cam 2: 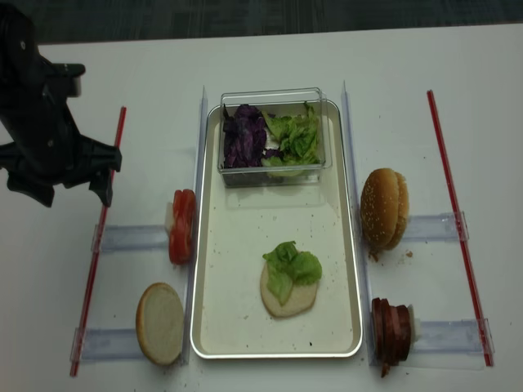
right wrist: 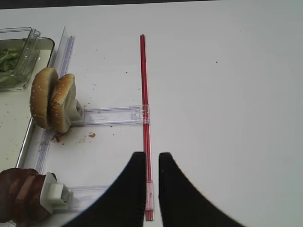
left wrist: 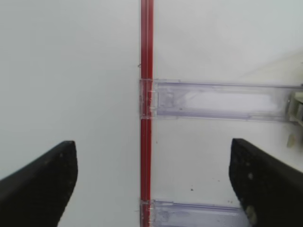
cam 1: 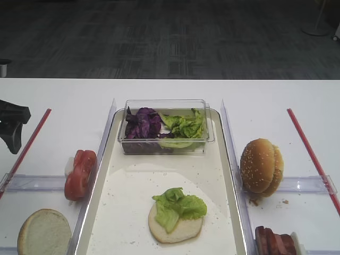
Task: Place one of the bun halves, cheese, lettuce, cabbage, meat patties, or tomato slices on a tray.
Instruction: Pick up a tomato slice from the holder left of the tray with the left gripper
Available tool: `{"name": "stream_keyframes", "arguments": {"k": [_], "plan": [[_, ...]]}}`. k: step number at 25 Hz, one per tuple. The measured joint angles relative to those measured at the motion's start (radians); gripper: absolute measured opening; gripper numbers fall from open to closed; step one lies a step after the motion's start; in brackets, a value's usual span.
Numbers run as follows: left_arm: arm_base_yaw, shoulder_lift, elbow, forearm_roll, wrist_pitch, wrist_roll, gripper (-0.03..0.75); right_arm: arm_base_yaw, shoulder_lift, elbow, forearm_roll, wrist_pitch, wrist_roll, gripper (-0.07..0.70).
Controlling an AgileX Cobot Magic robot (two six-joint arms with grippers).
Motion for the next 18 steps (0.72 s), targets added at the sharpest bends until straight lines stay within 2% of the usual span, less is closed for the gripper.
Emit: {"name": "stream_keyframes", "arguments": {"k": [9, 13, 18], "plan": [[-0.005, 0.0, 0.0, -0.051, -0.008, -0.002, 0.597, 0.0, 0.0, 0.0, 0.0, 0.0, 0.0, 0.043], [-0.053, 0.0, 0.0, -0.036, -0.012, -0.05, 0.597, 0.0, 0.0, 0.0, 0.0, 0.0, 0.0, 0.039], [-0.147, 0.0, 0.0, -0.018, -0.013, -0.136, 0.597, 0.0, 0.0, 0.0, 0.0, 0.0, 0.0, 0.037]]}}
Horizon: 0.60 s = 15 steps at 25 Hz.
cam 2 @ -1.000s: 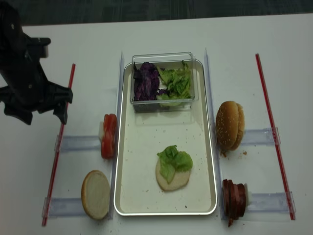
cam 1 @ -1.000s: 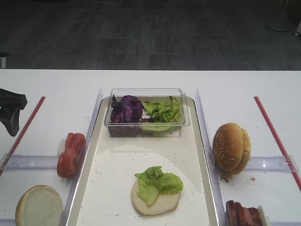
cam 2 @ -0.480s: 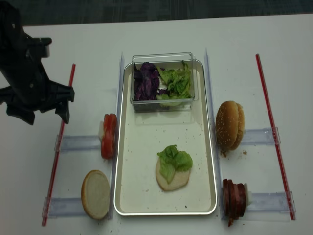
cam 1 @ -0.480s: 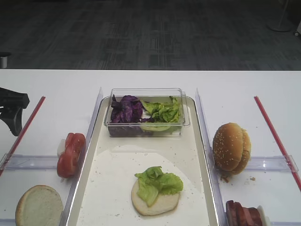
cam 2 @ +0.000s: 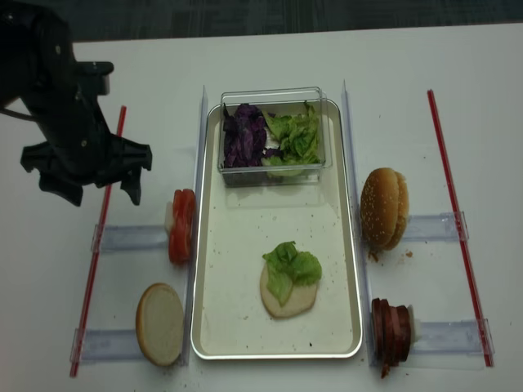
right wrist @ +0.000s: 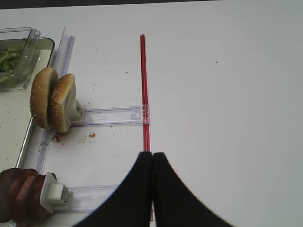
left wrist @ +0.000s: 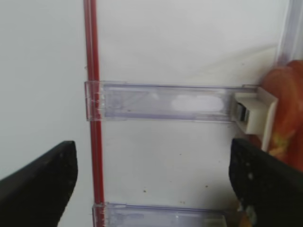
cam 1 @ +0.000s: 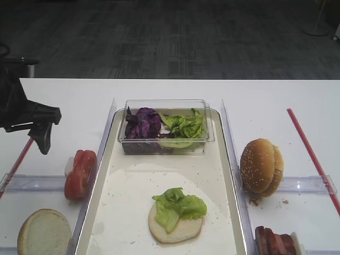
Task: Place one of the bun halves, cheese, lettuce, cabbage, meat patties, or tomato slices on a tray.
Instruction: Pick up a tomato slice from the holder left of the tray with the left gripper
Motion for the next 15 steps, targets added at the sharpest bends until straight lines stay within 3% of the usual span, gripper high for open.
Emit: {"name": "stream_keyframes", "arguments": {"k": [8, 15], "plan": [[-0.185, 0.0, -0.02, 0.0, -0.006, -0.149, 0.597, 0.0, 0.0, 0.0, 0.0, 0.0, 0.0, 0.036], [-0.294, 0.0, -0.026, -0.023, -0.015, -0.272, 0.597, 0.0, 0.0, 0.0, 0.0, 0.0, 0.0, 0.036]]}}
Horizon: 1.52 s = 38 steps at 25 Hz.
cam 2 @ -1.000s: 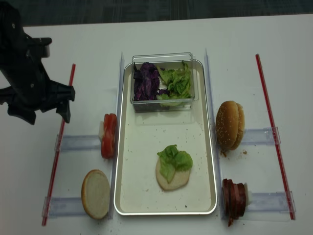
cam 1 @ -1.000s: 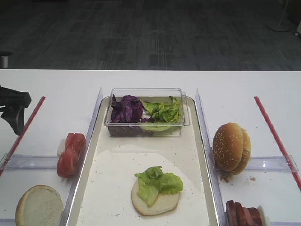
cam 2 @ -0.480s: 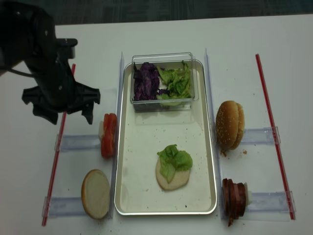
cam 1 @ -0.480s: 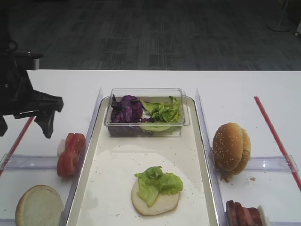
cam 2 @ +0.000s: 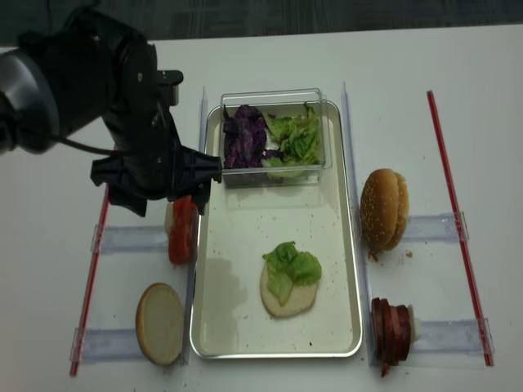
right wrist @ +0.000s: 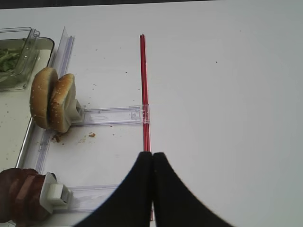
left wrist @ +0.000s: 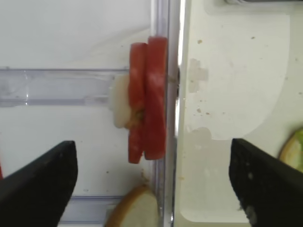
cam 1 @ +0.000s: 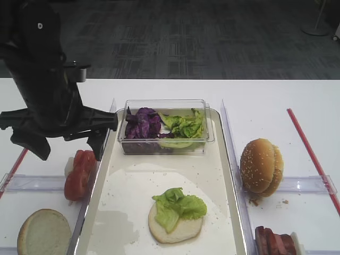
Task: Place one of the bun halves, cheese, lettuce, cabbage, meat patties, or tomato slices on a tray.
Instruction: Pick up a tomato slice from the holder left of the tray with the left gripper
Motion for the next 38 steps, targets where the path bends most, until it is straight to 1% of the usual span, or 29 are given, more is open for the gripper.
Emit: {"name": "stream_keyframes", "arguments": {"k": [4, 9, 14, 18, 23, 25, 31, 38], "plan": [[-0.03, 0.0, -0.002, -0.006, -0.011, -0.048, 0.597, 0.0, 0.0, 0.0, 0.0, 0.0, 0.0, 0.036], [-0.049, 0.0, -0.002, -0.013, -0.015, -0.089, 0.597, 0.0, 0.0, 0.0, 0.0, 0.0, 0.0, 0.036], [-0.049, 0.005, -0.002, -0.015, -0.015, -0.094, 0.597, 0.0, 0.0, 0.0, 0.0, 0.0, 0.0, 0.036], [-0.049, 0.037, -0.002, -0.033, -0.026, -0.092, 0.597, 0.0, 0.0, 0.0, 0.0, 0.0, 0.0, 0.036], [-0.05, 0.065, -0.002, -0.037, -0.083, -0.092, 0.597, 0.0, 0.0, 0.0, 0.0, 0.0, 0.0, 0.036], [-0.05, 0.074, -0.004, -0.037, -0.094, -0.092, 0.597, 0.0, 0.0, 0.0, 0.0, 0.0, 0.0, 0.036], [-0.05, 0.134, -0.004, -0.039, -0.11, -0.085, 0.582, 0.0, 0.0, 0.0, 0.0, 0.0, 0.0, 0.036], [-0.052, 0.159, -0.012, -0.033, -0.11, -0.082, 0.566, 0.0, 0.0, 0.0, 0.0, 0.0, 0.0, 0.036]]}}
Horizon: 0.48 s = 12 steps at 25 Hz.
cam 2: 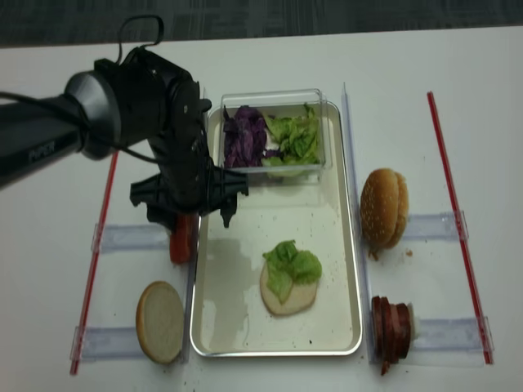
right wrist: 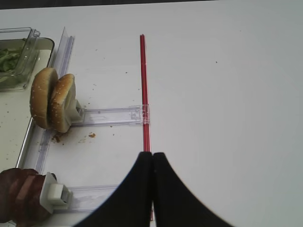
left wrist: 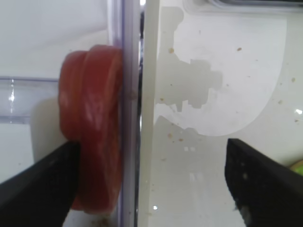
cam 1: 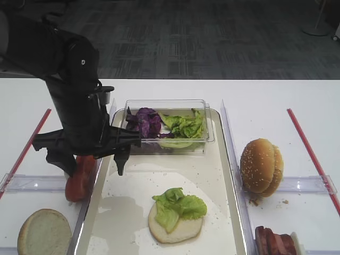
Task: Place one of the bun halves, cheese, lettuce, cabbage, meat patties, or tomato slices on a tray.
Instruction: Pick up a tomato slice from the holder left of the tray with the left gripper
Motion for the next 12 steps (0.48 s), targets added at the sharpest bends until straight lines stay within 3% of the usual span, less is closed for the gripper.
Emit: {"name": "stream_keyframes", "arguments": {"k": [5, 12], "plan": [[0.0, 0.005, -0.002, 0.004, 0.004, 0.0, 0.514, 0.0, 0.0, 0.0, 0.0, 0.0, 0.0, 0.036], [0.0, 0.008, -0.002, 0.023, 0.014, 0.002, 0.322, 0.0, 0.0, 0.0, 0.0, 0.0, 0.0, 0.036]]}}
